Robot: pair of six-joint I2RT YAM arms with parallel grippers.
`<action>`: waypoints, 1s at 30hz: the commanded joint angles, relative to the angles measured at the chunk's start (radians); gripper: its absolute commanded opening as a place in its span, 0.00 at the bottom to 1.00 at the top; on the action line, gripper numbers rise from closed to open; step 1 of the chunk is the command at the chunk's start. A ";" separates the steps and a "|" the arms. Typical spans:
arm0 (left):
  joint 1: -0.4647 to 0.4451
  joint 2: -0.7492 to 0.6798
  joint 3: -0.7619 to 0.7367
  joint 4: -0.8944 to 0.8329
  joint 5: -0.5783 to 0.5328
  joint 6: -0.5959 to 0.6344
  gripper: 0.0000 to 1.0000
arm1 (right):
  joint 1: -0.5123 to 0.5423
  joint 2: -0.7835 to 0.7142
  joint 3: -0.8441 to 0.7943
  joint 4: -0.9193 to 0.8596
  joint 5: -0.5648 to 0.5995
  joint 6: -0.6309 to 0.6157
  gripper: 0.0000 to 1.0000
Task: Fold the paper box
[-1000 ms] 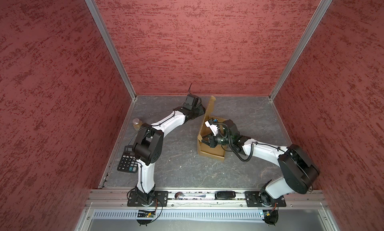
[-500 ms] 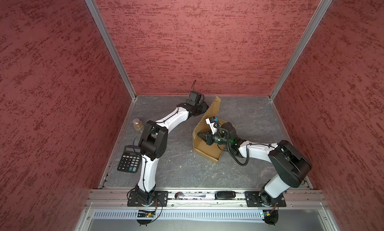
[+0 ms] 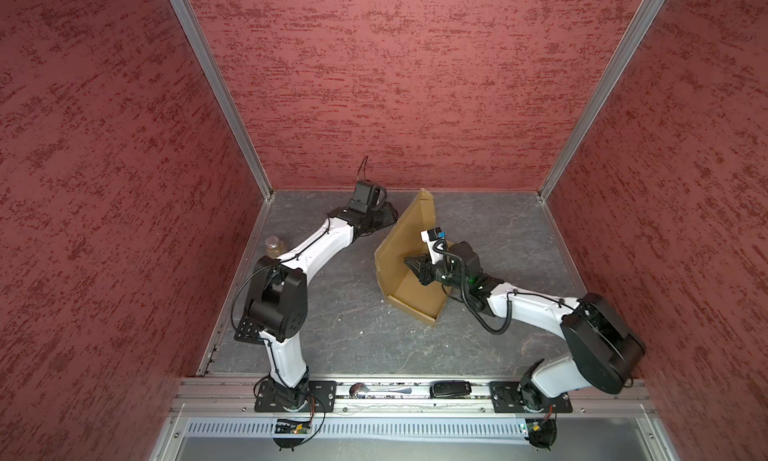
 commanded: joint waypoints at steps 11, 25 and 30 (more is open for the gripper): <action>-0.002 -0.315 -0.152 -0.120 -0.152 0.111 0.65 | -0.146 -0.141 0.065 -0.252 0.089 -0.134 0.30; -0.236 -0.651 -0.325 -0.392 -0.418 0.084 0.71 | -0.331 0.036 0.277 -0.318 -0.004 -0.227 0.52; -0.425 -0.698 -0.364 -0.473 -0.578 -0.007 0.72 | -0.364 0.115 0.357 -0.320 -0.037 -0.239 0.53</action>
